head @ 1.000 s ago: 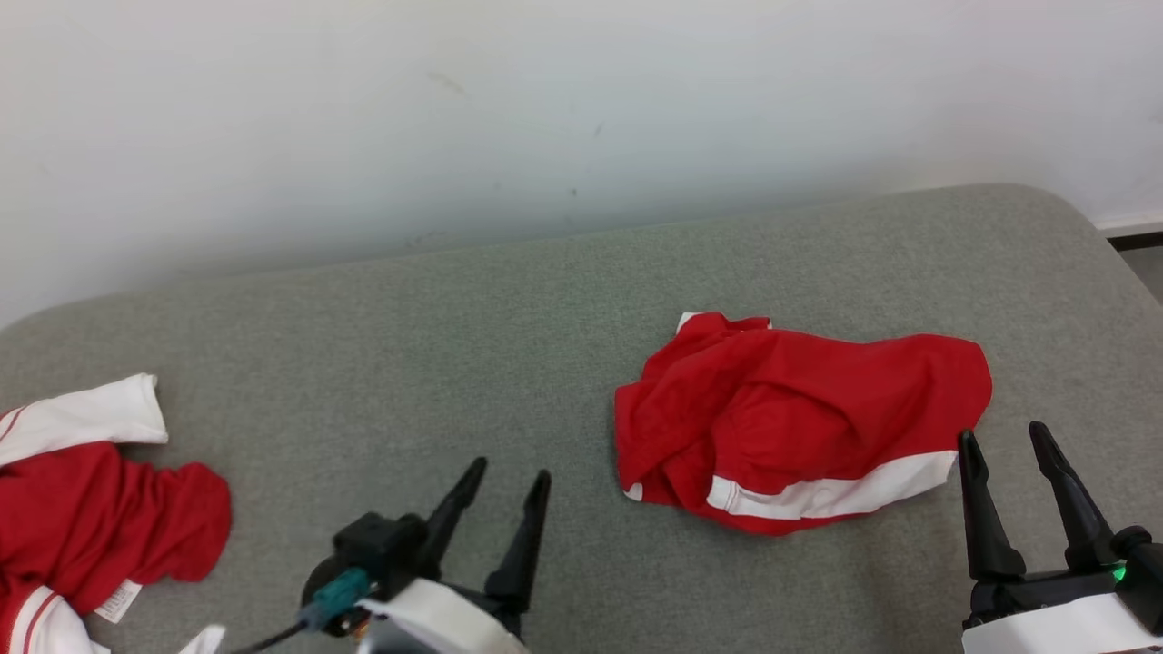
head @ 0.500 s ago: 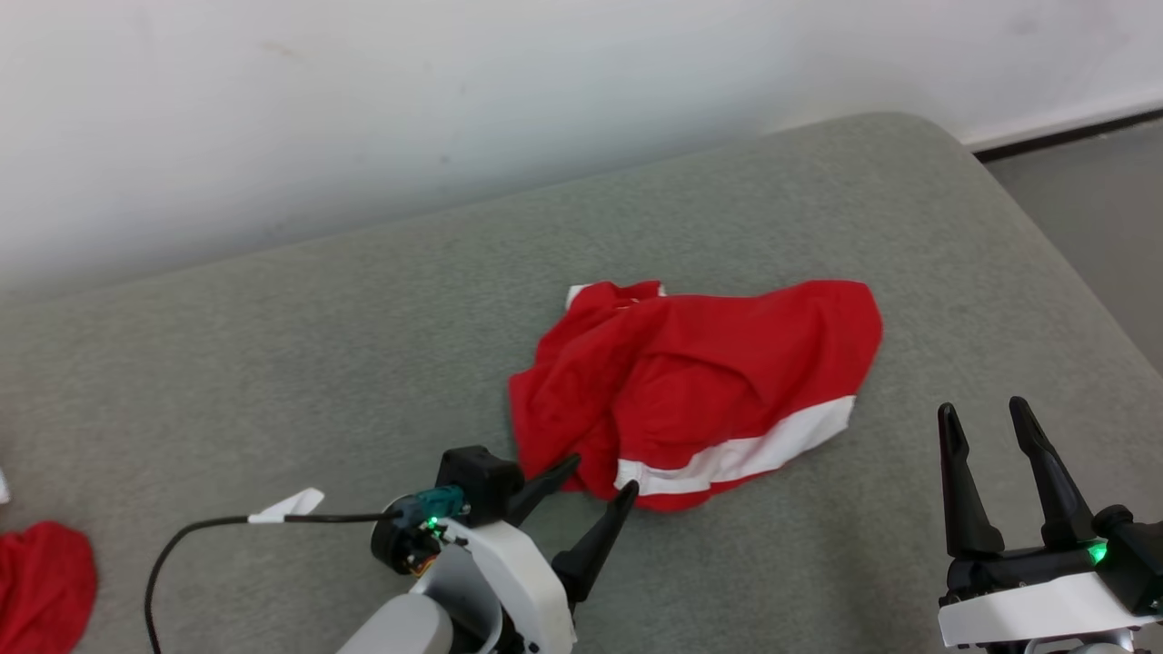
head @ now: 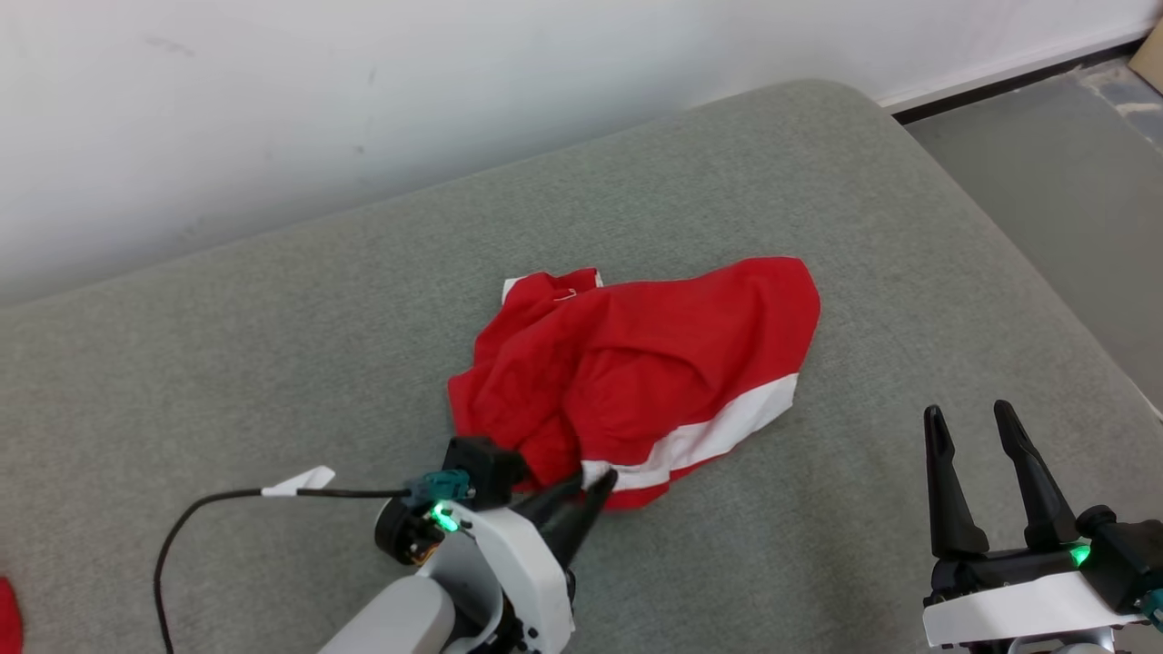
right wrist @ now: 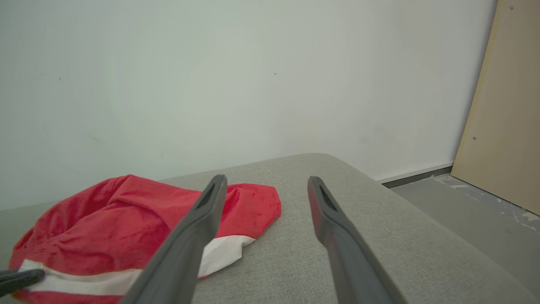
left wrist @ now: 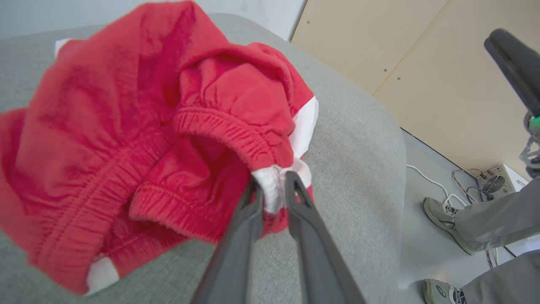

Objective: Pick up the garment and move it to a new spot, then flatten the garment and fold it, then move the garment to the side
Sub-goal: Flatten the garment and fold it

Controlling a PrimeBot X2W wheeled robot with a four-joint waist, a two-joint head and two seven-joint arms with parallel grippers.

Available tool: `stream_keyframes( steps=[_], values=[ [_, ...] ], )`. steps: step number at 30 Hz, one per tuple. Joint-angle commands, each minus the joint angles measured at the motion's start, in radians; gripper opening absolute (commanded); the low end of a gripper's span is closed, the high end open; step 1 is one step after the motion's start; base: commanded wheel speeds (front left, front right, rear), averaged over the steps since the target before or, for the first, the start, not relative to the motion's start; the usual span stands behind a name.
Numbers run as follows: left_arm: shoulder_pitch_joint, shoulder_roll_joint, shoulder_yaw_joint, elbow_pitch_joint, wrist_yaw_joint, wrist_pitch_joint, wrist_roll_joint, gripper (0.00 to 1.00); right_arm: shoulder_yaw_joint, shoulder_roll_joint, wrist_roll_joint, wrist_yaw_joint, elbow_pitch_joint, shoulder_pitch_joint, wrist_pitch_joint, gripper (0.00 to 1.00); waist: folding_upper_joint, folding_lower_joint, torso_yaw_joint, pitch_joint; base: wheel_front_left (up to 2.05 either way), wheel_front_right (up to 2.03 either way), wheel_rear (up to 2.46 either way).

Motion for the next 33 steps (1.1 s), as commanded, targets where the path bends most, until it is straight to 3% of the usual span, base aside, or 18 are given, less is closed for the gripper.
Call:
stream_keyframes(
  steps=[1, 11, 22, 31, 32, 33],
  values=[
    [-0.012, 0.003, -0.005, 0.003, 0.002, -0.009, -0.010, 0.00, 0.000, -0.001, 0.008, -0.002, 0.003, -0.009, 0.000, 1.00, -0.0001, 0.0000, 0.009, -0.003, 0.00, 0.00, 0.00],
    [0.004, 0.020, 0.015, 0.035, 0.008, -0.069, -0.047, 0.00, 0.003, -0.017, 0.003, -0.002, 0.013, -0.009, 0.000, 1.00, -0.0001, 0.0000, 0.116, -0.027, 0.00, 0.00, 0.00],
    [0.072, 0.060, 0.070, 0.076, 0.052, -0.155, -0.068, 0.00, 0.010, -0.056, 0.009, -0.002, 0.039, -0.013, 0.000, 1.00, -0.0001, 0.0000, 0.244, -0.039, 0.00, 0.00, 0.00],
    [0.128, 0.091, 0.107, 0.092, 0.088, -0.198, -0.092, 0.00, 0.022, -0.076, 0.011, -0.002, 0.060, -0.011, 0.000, 1.00, -0.0001, 0.0000, 0.301, -0.049, 0.00, 0.00, 0.00],
    [0.132, 0.091, 0.103, 0.095, 0.085, -0.198, -0.092, 0.09, 0.025, -0.076, 0.012, -0.002, 0.063, -0.012, 0.000, 1.00, -0.0001, 0.0000, 0.305, -0.050, 0.00, 0.00, 0.00],
    [0.134, 0.091, 0.099, 0.097, 0.084, -0.199, -0.090, 0.43, 0.028, -0.077, 0.014, -0.002, 0.066, -0.013, 0.000, 1.00, -0.0001, 0.0000, 0.308, -0.051, 0.00, 0.00, 0.00]
  ],
)
